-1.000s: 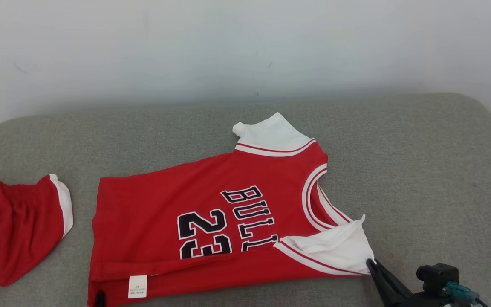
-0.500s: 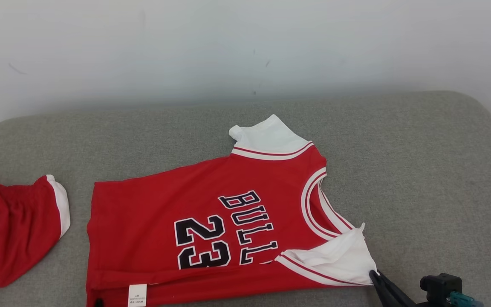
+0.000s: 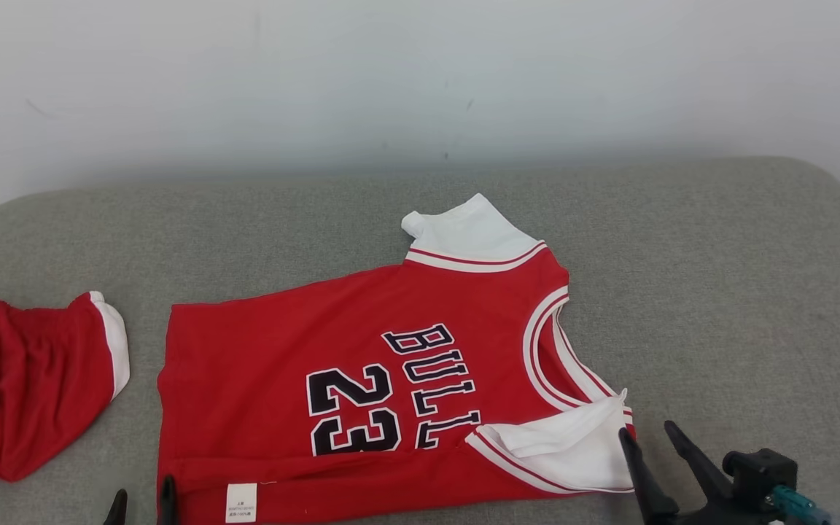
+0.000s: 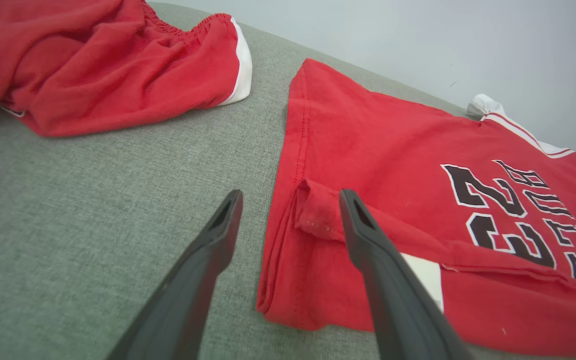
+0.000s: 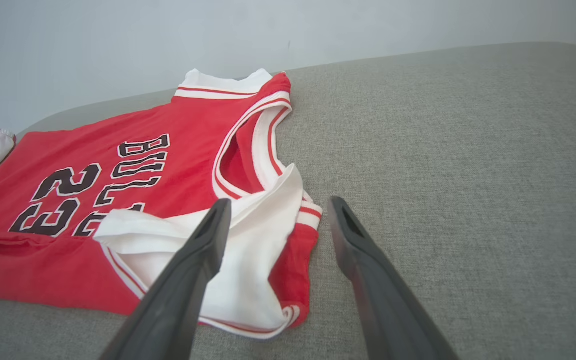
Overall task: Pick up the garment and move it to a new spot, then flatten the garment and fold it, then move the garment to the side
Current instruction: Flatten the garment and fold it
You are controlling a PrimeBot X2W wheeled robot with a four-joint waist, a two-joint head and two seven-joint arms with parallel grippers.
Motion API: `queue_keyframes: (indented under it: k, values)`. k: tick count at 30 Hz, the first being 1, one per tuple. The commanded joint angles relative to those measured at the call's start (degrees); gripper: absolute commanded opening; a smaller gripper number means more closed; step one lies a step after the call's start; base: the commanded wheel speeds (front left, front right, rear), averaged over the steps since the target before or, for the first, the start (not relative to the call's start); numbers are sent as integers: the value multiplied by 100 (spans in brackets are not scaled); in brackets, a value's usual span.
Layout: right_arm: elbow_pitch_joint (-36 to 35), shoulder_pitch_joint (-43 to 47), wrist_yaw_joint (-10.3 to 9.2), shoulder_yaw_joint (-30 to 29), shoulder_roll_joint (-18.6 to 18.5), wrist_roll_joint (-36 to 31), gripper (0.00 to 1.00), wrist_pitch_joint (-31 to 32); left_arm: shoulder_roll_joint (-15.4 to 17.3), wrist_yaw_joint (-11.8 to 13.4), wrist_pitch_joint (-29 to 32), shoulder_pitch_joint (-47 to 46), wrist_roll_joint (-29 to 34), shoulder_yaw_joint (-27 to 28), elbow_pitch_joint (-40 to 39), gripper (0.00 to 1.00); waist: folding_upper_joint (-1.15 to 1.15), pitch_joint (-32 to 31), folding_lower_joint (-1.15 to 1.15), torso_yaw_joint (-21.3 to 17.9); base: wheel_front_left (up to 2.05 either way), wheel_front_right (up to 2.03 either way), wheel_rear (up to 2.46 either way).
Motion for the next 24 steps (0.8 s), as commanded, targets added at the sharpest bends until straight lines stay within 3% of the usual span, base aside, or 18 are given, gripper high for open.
queue_keyframes:
  k: [1, 4, 6, 7, 9, 11, 12, 13, 24]
  values:
    - [-67, 103, -6, 46, 46, -125, 100, -9, -31, 10, -4, 104, 169, 88, -145, 100, 0, 6, 0, 40, 0, 0, 0]
    - [-61, 144, -6, 219, 102, -214, 94, -9, -80, 10, -5, 182, 314, 115, -256, 100, 0, 19, 0, 84, 0, 0, 0]
    - [-11, 135, -7, 330, 120, -241, 73, -9, -89, 9, -5, 194, 371, 119, -318, 100, 0, 39, 0, 114, 0, 0, 0]
    - [22, 119, -7, 384, 144, -244, 49, -9, -90, 8, -4, 187, 303, 93, -335, 100, 0, 48, 0, 130, 0, 0, 0]
    - [68, 57, -7, 461, 191, -234, 44, -9, -93, 10, -5, 194, 208, 23, -357, 100, 0, 69, 0, 171, 0, 0, 0]
    - [120, 3, -7, 553, 213, -244, 23, -9, -88, 36, -5, 205, 102, -29, -357, 100, 0, 90, 0, 222, 0, 0, 0]
    - [161, -13, -7, 618, 225, -234, 8, -9, -90, 45, -5, 215, 64, -52, -358, 100, 0, 100, 0, 249, 0, 0, 0]
    - [210, -30, -7, 657, 230, -213, 1, -9, -90, 60, -4, 225, 34, -79, -349, 100, 0, 109, 0, 277, 0, 0, 0]
    - [949, -479, -7, 1029, 400, -3, 0, -9, -92, 121, -5, 152, -123, -238, -353, 100, 0, 216, 0, 552, 0, 0, 0]
